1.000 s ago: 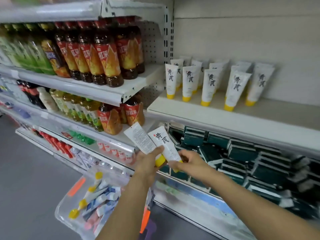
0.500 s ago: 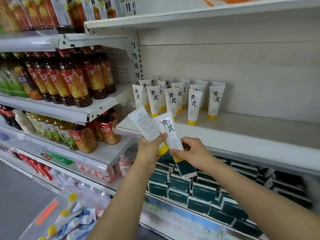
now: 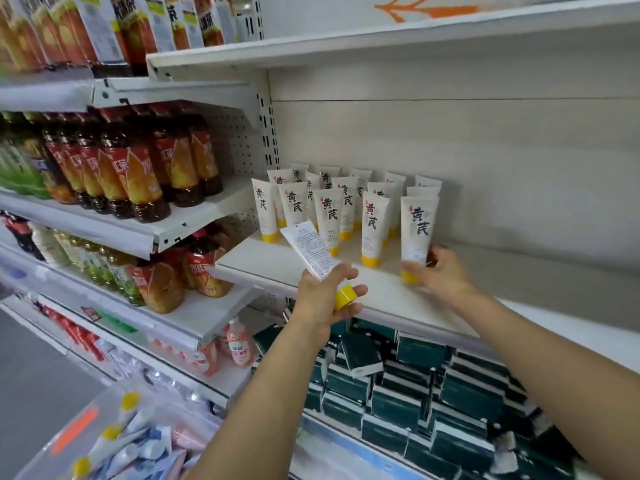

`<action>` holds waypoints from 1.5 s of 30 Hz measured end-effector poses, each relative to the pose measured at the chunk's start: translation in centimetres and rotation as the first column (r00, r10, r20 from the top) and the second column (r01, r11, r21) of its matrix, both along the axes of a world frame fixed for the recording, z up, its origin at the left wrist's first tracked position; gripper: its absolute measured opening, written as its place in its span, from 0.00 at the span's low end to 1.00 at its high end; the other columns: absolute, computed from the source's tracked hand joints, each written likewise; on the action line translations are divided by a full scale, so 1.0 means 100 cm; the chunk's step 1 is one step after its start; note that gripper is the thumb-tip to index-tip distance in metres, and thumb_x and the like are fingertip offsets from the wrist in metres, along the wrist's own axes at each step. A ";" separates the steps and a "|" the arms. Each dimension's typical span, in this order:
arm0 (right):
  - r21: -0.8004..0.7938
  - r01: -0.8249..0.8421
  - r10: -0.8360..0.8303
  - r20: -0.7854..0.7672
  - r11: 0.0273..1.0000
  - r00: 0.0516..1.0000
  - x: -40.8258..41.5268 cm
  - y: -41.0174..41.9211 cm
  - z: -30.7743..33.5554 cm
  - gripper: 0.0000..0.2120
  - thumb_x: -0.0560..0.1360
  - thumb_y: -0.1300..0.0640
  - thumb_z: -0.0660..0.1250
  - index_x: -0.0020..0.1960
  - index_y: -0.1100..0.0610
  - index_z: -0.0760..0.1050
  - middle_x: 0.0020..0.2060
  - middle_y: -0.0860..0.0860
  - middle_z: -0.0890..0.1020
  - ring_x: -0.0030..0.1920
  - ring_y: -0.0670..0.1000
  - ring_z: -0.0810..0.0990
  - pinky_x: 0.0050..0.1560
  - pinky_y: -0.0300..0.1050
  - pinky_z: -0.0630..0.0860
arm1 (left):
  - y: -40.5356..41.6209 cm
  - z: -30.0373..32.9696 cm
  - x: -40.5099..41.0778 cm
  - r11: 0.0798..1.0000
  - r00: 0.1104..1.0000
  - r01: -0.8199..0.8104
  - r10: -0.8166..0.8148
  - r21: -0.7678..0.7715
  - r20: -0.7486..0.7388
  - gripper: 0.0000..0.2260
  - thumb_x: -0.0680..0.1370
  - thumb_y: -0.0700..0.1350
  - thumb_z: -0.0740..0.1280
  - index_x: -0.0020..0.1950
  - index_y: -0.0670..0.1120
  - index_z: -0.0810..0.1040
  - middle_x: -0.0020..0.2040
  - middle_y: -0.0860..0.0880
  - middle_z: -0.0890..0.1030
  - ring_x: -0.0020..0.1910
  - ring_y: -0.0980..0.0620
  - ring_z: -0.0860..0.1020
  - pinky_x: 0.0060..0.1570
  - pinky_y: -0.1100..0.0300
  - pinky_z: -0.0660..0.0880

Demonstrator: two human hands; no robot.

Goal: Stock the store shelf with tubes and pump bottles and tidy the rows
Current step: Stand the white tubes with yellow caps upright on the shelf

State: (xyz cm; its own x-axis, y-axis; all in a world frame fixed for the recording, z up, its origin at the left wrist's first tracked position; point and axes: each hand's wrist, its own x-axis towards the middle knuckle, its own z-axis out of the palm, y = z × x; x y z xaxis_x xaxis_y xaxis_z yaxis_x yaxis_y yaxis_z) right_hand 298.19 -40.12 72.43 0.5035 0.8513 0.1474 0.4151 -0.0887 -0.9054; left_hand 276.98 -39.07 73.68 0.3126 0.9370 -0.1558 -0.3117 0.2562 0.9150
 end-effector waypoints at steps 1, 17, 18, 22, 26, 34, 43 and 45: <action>0.003 0.012 -0.012 0.014 1.000 1.000 0.006 0.005 -0.001 0.15 0.71 0.60 0.74 0.56 0.56 0.75 0.46 0.52 0.80 0.45 0.53 0.79 0.41 0.42 0.73 | 0.000 0.000 0.002 1.000 1.000 0.003 -0.003 0.004 -0.004 0.13 0.78 0.46 0.69 0.61 0.49 0.72 0.53 0.43 0.83 0.44 0.46 0.85 0.35 0.54 0.80; -0.050 0.048 -0.045 0.060 0.998 0.997 0.021 0.023 -0.013 0.19 0.72 0.59 0.73 0.60 0.60 0.74 0.47 0.52 0.79 0.45 0.53 0.77 0.45 0.41 0.70 | 0.001 0.000 0.010 1.000 1.000 -0.020 0.020 0.024 -0.018 0.07 0.79 0.46 0.67 0.52 0.57 0.71 0.56 0.41 0.81 0.45 0.46 0.84 0.41 0.51 0.81; -0.043 0.047 -0.044 0.054 0.998 0.998 0.021 0.023 -0.014 0.18 0.72 0.60 0.73 0.60 0.60 0.74 0.47 0.52 0.79 0.44 0.52 0.77 0.44 0.40 0.70 | 0.002 0.000 0.010 0.999 1.000 -0.021 0.021 0.024 -0.020 0.07 0.79 0.46 0.67 0.53 0.57 0.71 0.56 0.41 0.81 0.45 0.46 0.84 0.41 0.51 0.81; -0.048 0.063 -0.061 0.056 0.997 0.997 0.022 0.023 -0.016 0.18 0.71 0.58 0.73 0.60 0.57 0.74 0.47 0.52 0.80 0.44 0.52 0.77 0.45 0.42 0.72 | 0.002 -0.002 0.011 0.999 0.999 -0.019 0.019 0.028 -0.029 0.07 0.79 0.47 0.68 0.54 0.55 0.72 0.56 0.41 0.82 0.44 0.47 0.84 0.41 0.50 0.81; -0.049 0.068 -0.065 0.058 0.996 0.996 0.022 0.025 -0.019 0.19 0.71 0.58 0.74 0.59 0.58 0.74 0.48 0.53 0.81 0.44 0.53 0.78 0.46 0.43 0.72 | 0.002 -0.003 0.009 1.000 0.999 -0.011 0.012 0.023 -0.029 0.08 0.79 0.47 0.68 0.55 0.54 0.72 0.56 0.41 0.81 0.44 0.47 0.84 0.40 0.51 0.81; -0.061 0.226 -0.217 0.120 0.972 0.969 0.018 0.018 -0.027 0.27 0.68 0.59 0.76 0.61 0.63 0.67 0.52 0.59 0.75 0.52 0.60 0.77 0.49 0.50 0.75 | 0.006 -0.009 0.000 1.000 0.999 0.021 -0.020 0.007 -0.038 0.08 0.79 0.47 0.67 0.56 0.55 0.71 0.51 0.43 0.82 0.42 0.48 0.84 0.36 0.55 0.79; 0.116 0.247 -0.264 0.171 0.962 0.949 -0.044 -0.008 -0.011 0.07 0.74 0.64 0.64 0.49 0.57 0.67 0.42 0.52 0.75 0.42 0.54 0.74 0.44 0.50 0.72 | 0.021 -0.018 -0.024 0.994 0.999 0.043 -0.044 -0.101 -0.006 0.12 0.81 0.61 0.54 0.54 0.58 0.71 0.49 0.44 0.83 0.36 0.49 0.80 0.27 0.61 0.70; 0.156 0.031 -0.054 0.147 0.987 0.988 -0.078 -0.008 -0.001 0.05 0.75 0.66 0.64 0.46 0.57 0.71 0.38 0.49 0.74 0.38 0.49 0.72 0.42 0.45 0.70 | 0.025 -0.020 -0.031 0.992 0.999 0.049 -0.046 -0.117 0.027 0.16 0.81 0.64 0.50 0.52 0.58 0.73 0.49 0.44 0.83 0.37 0.50 0.79 0.29 0.60 0.69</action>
State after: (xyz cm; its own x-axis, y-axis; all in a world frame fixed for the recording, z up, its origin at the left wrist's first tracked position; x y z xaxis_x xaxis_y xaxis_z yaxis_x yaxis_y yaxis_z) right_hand 290.43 -40.89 72.37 0.5009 0.7914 0.3504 0.5461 0.0250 -0.8373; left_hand 273.85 -36.57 71.70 0.3611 0.8968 -0.2558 -0.3182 0.3763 0.8701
